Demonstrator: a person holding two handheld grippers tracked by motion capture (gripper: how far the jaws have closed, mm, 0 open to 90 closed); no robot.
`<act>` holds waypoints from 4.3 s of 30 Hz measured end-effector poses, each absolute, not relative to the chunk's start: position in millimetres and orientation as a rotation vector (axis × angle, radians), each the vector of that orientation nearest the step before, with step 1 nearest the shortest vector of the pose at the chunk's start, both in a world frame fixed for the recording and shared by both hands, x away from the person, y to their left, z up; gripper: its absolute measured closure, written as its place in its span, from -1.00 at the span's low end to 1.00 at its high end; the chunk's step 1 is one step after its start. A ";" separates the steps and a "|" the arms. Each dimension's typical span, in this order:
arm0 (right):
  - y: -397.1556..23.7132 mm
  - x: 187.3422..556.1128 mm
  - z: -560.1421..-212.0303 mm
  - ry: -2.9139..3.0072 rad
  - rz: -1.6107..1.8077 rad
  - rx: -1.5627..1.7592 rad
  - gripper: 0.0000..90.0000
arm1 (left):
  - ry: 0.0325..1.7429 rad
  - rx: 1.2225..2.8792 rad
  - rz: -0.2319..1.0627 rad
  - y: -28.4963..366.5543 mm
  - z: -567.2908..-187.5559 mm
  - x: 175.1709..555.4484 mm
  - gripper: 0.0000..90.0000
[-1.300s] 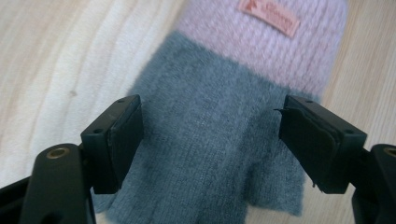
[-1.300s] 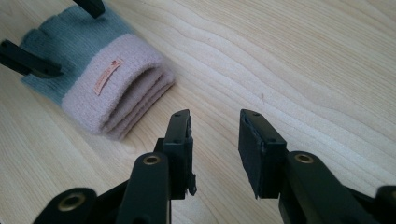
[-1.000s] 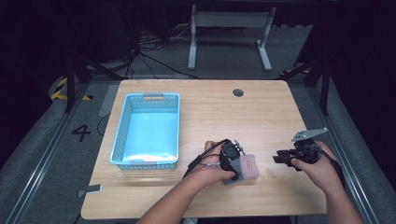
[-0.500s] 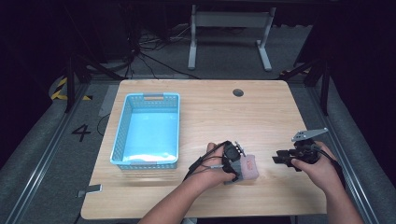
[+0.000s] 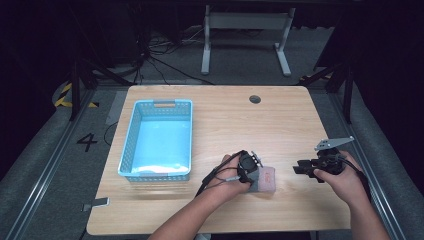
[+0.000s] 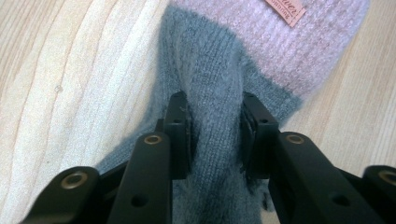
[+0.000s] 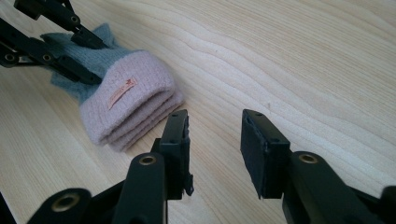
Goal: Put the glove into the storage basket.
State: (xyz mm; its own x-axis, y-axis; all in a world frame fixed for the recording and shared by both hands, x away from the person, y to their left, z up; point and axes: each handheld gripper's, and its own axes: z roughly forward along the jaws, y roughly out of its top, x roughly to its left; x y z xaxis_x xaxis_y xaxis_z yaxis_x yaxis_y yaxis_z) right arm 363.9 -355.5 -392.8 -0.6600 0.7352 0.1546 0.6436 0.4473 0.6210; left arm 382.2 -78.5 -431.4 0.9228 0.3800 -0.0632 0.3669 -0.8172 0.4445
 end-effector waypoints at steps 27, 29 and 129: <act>-357.0 377.1 -394.9 2.547 1.026 1.246 0.39 | 0.524 2.565 0.055 -31.6 -368.0 381.0 0.58; -356.1 379.4 -395.7 2.554 1.017 1.246 0.39 | 0.533 2.562 0.052 -27.0 -364.0 381.3 0.58; -352.2 366.4 -415.5 2.571 0.915 1.313 0.36 | 0.874 2.595 0.198 176.7 -392.7 540.7 0.53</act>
State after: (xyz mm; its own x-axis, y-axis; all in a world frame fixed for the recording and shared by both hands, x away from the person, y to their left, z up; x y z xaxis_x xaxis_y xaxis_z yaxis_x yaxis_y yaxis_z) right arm 366.4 -352.2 -415.5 -0.6188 0.7680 0.1651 0.6995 0.4431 0.5606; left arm 540.7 176.7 -392.7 0.7952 0.6063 0.0084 0.5506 -0.7278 0.4088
